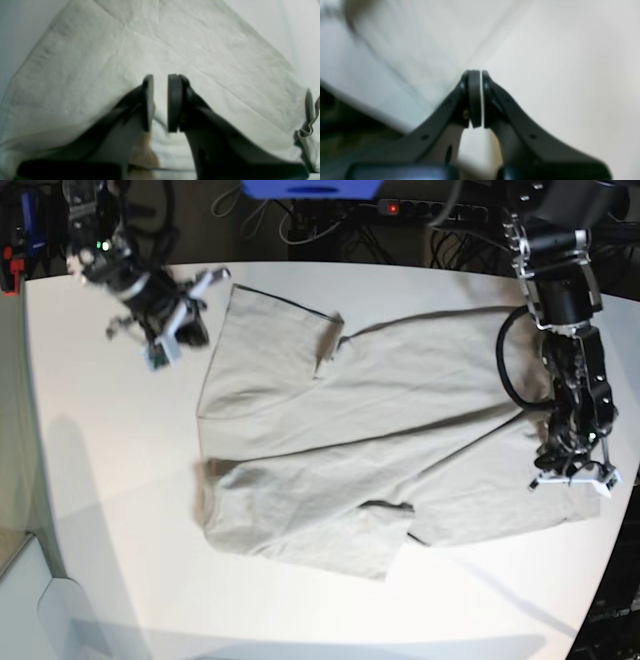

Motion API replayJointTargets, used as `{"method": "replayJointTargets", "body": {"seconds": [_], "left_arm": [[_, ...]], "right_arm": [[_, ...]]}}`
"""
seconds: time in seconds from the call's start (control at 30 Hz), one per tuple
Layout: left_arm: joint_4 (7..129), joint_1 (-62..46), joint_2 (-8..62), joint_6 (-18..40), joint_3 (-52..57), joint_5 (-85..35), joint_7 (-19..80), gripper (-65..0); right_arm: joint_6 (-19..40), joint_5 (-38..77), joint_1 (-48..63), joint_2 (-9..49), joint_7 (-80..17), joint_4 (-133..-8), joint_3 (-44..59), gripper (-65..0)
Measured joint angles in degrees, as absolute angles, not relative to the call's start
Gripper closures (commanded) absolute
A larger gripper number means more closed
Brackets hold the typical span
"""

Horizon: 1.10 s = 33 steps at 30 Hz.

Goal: Layout the t-shirt on the table in an organized manner, then fold the t-shirt properly
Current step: 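Release the fabric and move the right gripper to the shirt's shoulder edge, then grasp the shirt edge with the right gripper and pull it outward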

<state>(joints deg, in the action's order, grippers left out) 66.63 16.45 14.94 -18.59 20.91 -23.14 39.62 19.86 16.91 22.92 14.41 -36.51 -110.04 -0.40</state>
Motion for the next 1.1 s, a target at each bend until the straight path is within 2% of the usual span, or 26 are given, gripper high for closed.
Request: {"method": "replayJointTargets", "body": {"seconds": [0.17,0.33,0.6,0.83,0.93,1.1], "left_arm": [[68.47,13.8,15.07,-18.61,20.99,-22.94,40.07,-10.3],[69.73,12.99,14.63,-18.48,20.91,-23.16,40.03,-10.3],[72.16,10.26,14.72,-18.57,20.91,-23.14,40.25,-10.3],[72.31,9.82,14.76,-18.57,20.88,-23.09,40.36,-10.3],[71.92,10.13,14.72,-18.57,20.47,-23.09,40.03,-10.3],[71.44,10.63,14.76,-18.55,20.51,-22.48,39.66,-10.3]], "right_arm": [[21.1,16.34,10.59,14.26,-41.34,-107.39,-4.67,-0.1],[24.14,16.58,-3.6,10.22,-45.52,-97.23,-5.41,0.0],[24.67,15.79,-11.44,9.5,-45.17,-79.2,-5.74,0.0],[24.82,18.04,-8.25,11.79,-38.61,-73.43,-5.69,0.0],[24.93,17.23,-4.93,12.58,-40.49,-77.41,-5.23,0.0],[24.86,18.48,6.04,14.74,-38.13,-86.43,-5.02,0.0]]}}
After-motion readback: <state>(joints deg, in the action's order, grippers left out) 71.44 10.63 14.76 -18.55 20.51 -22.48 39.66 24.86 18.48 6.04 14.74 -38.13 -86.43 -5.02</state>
